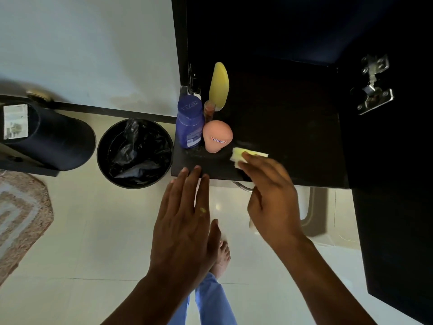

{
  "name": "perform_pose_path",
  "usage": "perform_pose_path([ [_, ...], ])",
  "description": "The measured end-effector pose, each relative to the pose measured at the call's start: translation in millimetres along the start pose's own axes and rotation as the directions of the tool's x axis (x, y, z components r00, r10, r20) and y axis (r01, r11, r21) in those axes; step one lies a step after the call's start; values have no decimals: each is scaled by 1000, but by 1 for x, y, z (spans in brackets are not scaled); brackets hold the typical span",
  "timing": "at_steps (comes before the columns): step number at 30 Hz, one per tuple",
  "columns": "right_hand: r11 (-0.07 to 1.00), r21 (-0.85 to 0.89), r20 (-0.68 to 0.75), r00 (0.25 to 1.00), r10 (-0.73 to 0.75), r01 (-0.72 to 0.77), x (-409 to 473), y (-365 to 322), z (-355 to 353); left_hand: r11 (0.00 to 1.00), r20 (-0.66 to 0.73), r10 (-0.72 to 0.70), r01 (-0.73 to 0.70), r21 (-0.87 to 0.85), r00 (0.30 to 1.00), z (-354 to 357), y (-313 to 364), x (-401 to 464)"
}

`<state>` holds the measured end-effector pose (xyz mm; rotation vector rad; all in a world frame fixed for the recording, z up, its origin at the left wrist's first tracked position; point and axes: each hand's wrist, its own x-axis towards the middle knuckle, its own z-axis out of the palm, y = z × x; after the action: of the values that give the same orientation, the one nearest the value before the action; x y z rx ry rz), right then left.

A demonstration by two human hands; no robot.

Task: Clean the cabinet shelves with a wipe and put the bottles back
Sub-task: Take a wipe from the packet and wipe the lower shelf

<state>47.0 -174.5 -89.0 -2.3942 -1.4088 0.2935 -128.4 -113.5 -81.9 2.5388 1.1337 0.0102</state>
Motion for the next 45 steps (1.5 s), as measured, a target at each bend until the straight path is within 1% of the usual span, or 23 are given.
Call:
perform_pose_path([
  [3, 999, -1, -29, 999, 39, -39, 6, 3, 1, 1000, 4, -4, 4, -10, 1000, 3, 3, 3],
  [10, 997, 28, -21, 997, -68, 68, 37, 1, 7, 999, 37, 43, -42, -26, 998, 3, 16, 6],
  [15, 987, 59, 45, 988, -151, 148, 16, 13, -6, 996, 46, 85, -83, -44, 995, 5, 31, 13],
  [18, 995, 56, 43, 995, -90, 87, -9, 30, -18, 995, 48, 96, -94, -39, 994, 8, 41, 22],
  [21, 1000, 5, 2, 1000, 24, -24, -23, 50, -31, 992, 57, 122, -120, -37, 991, 11, 51, 29],
  [25, 979, -55, -114, 976, 187, -194, -12, 67, -40, 991, 88, 134, -131, -32, 987, 9, 60, 35],
  [27, 967, -50, -138, 960, 243, -251, 4, 68, -39, 991, 105, 132, -131, -20, 986, 9, 64, 39],
  [28, 970, -47, -145, 962, 230, -239, 12, 66, -38, 991, 110, 134, -133, -18, 985, 10, 66, 40],
  [31, 992, -15, -122, 985, 121, -124, 27, 51, -33, 991, 120, 133, -132, -18, 984, 10, 70, 44],
  [34, 999, 46, -51, 999, 10, -8, 24, 40, -27, 992, 119, 127, -126, -16, 985, 9, 71, 45],
  [36, 998, 55, -1, 999, -37, 37, 11, 34, -27, 993, 112, 122, -120, -21, 986, 9, 69, 45],
  [40, 999, 5, 45, 998, -42, 41, -20, 35, -29, 990, 94, 140, -139, -18, 986, 11, 62, 42],
  [45, 999, -36, 5, 999, -39, 40, -29, 40, -23, 991, 75, 134, -133, -23, 988, 13, 57, 39],
])
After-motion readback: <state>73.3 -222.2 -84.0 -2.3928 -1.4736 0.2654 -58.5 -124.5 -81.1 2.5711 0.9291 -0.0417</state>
